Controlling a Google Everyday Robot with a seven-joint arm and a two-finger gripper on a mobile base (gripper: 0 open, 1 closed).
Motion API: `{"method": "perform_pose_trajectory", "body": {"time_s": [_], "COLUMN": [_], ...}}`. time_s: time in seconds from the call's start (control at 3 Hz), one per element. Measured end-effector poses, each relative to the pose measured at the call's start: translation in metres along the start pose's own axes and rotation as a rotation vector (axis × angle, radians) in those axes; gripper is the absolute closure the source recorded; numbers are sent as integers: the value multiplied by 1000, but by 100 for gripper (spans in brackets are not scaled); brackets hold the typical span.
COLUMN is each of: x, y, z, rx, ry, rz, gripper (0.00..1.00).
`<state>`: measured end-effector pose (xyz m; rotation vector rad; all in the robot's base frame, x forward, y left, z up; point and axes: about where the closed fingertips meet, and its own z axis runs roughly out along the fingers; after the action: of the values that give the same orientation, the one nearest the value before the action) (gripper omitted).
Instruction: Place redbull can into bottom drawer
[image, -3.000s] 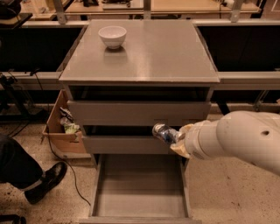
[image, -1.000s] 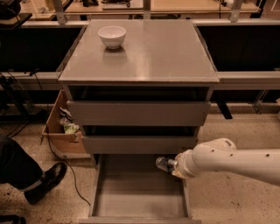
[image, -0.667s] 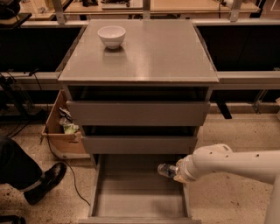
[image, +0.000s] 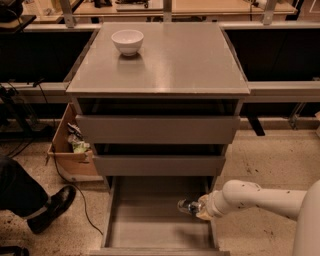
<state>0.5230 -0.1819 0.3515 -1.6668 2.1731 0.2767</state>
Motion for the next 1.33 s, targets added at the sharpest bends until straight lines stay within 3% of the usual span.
{"method": "perform_pose_trajectory", "body": {"time_s": [0.67, 1.0, 1.33], "x": [5, 14, 15], "y": [2, 5, 5], "z": [19, 61, 117], "rx": [-16, -58, -90], "ry": [-6, -34, -56], "rz": [-11, -38, -115], "gripper": [100, 100, 100]}}
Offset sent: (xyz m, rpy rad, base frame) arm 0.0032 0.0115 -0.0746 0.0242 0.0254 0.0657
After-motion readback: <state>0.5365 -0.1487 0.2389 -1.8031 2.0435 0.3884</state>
